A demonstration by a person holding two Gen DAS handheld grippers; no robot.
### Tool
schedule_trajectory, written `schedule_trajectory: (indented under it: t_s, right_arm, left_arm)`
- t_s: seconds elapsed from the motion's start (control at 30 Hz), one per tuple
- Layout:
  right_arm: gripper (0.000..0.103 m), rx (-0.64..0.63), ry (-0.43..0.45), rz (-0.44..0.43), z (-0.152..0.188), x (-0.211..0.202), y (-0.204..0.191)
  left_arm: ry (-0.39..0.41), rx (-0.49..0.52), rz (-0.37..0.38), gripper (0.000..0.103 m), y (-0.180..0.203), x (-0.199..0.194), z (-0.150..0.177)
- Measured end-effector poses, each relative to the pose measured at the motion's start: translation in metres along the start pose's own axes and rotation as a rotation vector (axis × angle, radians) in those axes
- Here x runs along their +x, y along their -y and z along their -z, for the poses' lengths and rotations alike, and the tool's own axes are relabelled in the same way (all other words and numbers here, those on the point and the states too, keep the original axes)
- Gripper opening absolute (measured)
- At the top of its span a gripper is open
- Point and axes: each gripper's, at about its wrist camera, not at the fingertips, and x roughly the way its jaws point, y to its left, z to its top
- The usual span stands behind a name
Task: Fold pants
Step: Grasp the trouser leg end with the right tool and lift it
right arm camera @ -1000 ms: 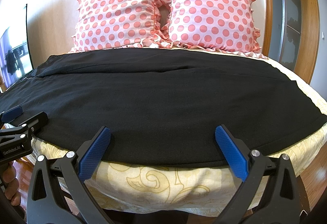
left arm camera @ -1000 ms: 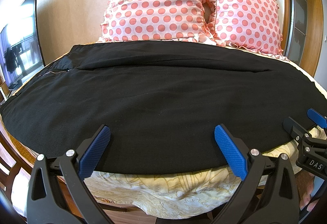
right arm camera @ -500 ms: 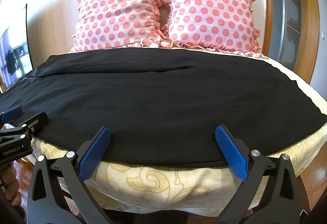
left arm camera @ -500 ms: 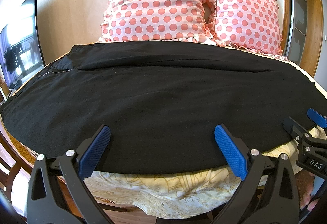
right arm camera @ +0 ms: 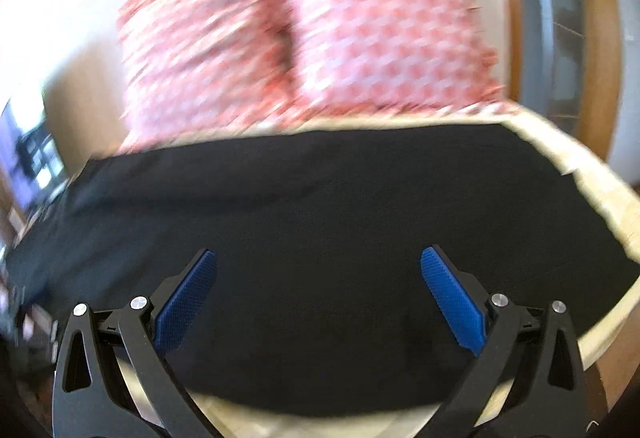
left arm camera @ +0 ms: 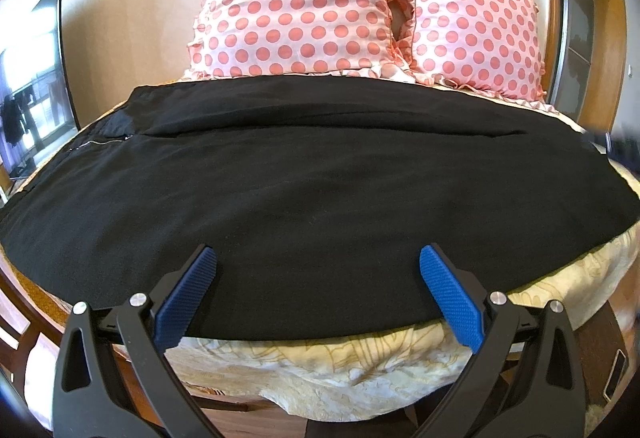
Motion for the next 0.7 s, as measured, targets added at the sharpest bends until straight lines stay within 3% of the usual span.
schedule_trajectory:
  t_s: [0.2, 0.3, 0.4, 0.53, 0.67, 0.7]
  right_arm:
    - [0.101, 0.142, -0.132, 0.216, -0.098, 0.087, 0.085]
    - [0.087, 0.238, -0.220, 0.301, -0.126, 0.144, 0.125]
    - [0.063, 0.367, -0.293, 0.368, -0.140, 0.195, 0.158]
    - [0.057, 0.442, -0.364, 0.449, -0.141, 0.244, 0.178]
    - [0.054, 0.330, -0.359, 0.550, -0.141, 0.264, 0.174]
    - [0.044, 0.294, -0.337, 0.545, -0.139, 0.263, 0.173]
  left_arm:
    - [0.036, -0.062, 0.089, 0.101, -0.018, -0.006, -0.014]
    - [0.070, -0.078, 0.103, 0.101, -0.024, -0.007, -0.021]
    - [0.078, -0.093, 0.138, 0.101, -0.028, -0.003, -0.025]
    - [0.071, -0.113, 0.181, 0.101, -0.034, 0.005, -0.025]
    - [0.066, -0.159, 0.223, 0.101, -0.044, 0.012, -0.025]
    - [0.064, -0.176, 0.231, 0.101, -0.047, 0.015, -0.025]
